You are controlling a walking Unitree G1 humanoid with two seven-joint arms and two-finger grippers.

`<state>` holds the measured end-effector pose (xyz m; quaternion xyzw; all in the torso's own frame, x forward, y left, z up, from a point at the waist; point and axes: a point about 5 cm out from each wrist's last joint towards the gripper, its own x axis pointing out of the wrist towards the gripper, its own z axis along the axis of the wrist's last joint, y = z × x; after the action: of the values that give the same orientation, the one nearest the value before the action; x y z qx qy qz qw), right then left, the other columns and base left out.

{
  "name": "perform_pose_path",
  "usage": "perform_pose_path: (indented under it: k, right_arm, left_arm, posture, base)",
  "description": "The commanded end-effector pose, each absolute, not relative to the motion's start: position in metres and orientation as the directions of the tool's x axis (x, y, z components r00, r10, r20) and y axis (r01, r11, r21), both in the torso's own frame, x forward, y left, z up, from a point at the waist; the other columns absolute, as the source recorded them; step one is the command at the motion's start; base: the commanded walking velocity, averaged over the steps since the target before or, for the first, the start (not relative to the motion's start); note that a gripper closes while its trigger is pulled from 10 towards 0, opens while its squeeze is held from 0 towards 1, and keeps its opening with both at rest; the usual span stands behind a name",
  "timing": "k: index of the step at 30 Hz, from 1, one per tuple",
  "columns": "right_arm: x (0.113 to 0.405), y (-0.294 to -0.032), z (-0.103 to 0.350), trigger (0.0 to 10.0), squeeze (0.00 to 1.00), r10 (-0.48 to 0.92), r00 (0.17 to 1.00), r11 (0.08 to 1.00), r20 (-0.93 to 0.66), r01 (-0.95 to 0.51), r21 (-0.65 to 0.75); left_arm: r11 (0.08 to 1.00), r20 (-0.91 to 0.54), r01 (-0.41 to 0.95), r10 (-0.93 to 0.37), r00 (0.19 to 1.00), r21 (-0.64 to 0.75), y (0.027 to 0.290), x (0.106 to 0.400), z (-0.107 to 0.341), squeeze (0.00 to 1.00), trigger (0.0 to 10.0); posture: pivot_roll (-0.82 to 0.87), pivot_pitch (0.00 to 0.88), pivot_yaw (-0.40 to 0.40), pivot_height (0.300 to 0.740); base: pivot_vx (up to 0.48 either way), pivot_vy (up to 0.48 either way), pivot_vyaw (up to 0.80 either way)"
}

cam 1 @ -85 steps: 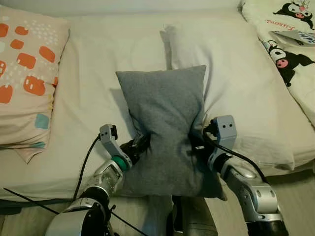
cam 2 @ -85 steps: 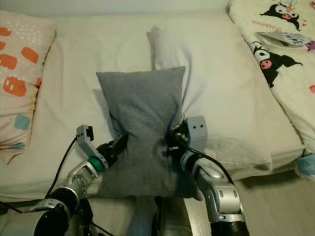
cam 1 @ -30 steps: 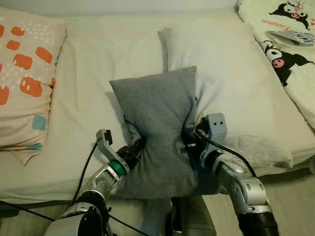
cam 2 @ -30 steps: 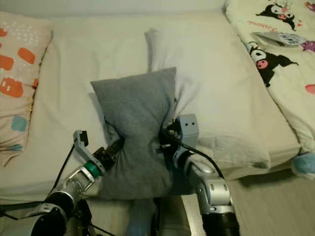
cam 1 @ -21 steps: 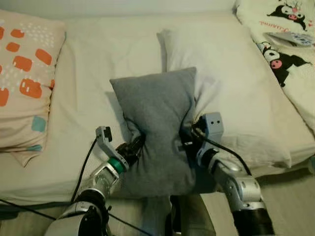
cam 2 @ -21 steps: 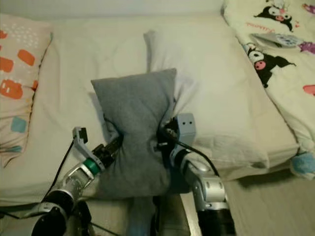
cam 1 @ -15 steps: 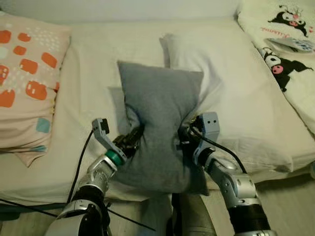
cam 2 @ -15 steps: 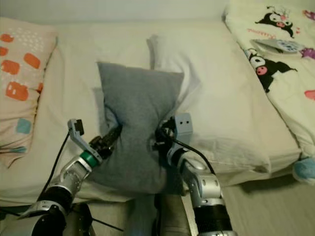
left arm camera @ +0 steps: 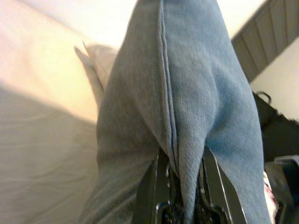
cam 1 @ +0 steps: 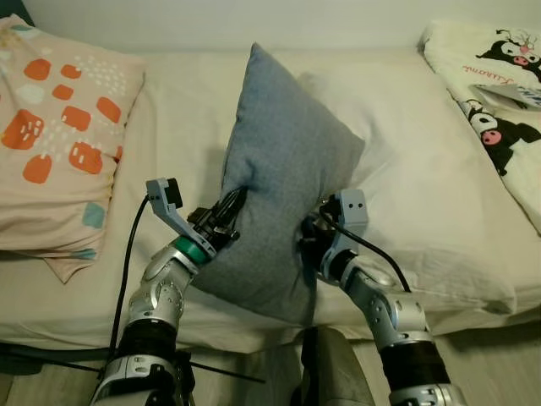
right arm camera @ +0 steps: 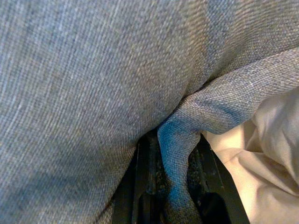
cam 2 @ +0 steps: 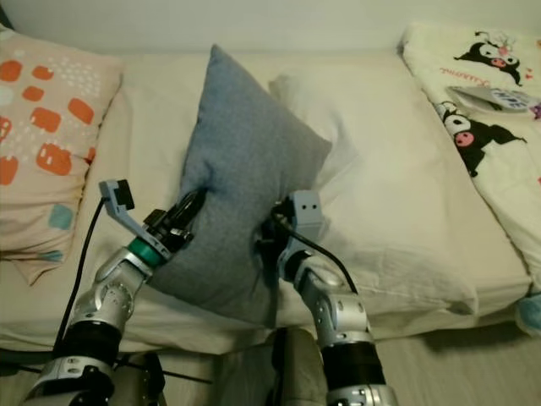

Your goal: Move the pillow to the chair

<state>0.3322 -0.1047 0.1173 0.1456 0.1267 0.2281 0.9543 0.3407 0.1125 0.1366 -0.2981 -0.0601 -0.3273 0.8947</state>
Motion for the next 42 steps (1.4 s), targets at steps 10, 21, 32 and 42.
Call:
perform_pose_path:
  k: [10, 21, 32, 42]
  right_arm:
    - [0.337, -0.078, 0.14, 0.0, 0.0, 0.521, 0.854, 0.758, -0.006, -0.46, 0.462]
    - [0.338, -0.09, 0.14, 0.0, 0.0, 0.429, 0.903, 0.795, 0.013, -0.384, 0.469]
    - [0.338, -0.087, 0.145, 10.0, 0.0, 0.417, 0.908, 0.832, 0.03, -0.395, 0.39]
    - [0.333, -0.077, 0.132, 10.0, 0.0, 0.413, 0.911, 0.865, -0.017, -0.386, 0.319]
  left_arm:
    - [0.61, 0.277, 0.659, -0.606, 0.746, -0.44, 0.086, 0.323, 0.133, 0.0, 0.0]
    - [0.679, 0.243, 0.602, -0.554, 0.796, -0.421, 0.094, 0.323, 0.134, 0.0, 0.0]
    - [0.821, 0.108, 0.49, -0.481, 0.87, -0.292, 0.107, 0.334, 0.132, 0.0, 10.0]
    - [0.894, 0.108, 0.442, -0.434, 0.894, -0.071, 0.105, 0.327, 0.135, 0.0, 10.0]
  posture:
    - [-0.03, 0.006, 0.011, 0.566]
    - [-0.02, 0.0, -0.002, 0.566]
    - [-0.03, 0.0, -0.022, 0.566]
    - [-0.01, 0.0, -0.037, 0.581]
  base:
    - [0.0, 0.0, 0.0]
    - [0.0, 0.0, 0.0]
    - [0.0, 0.0, 0.0]
    - [0.0, 0.0, 0.0]
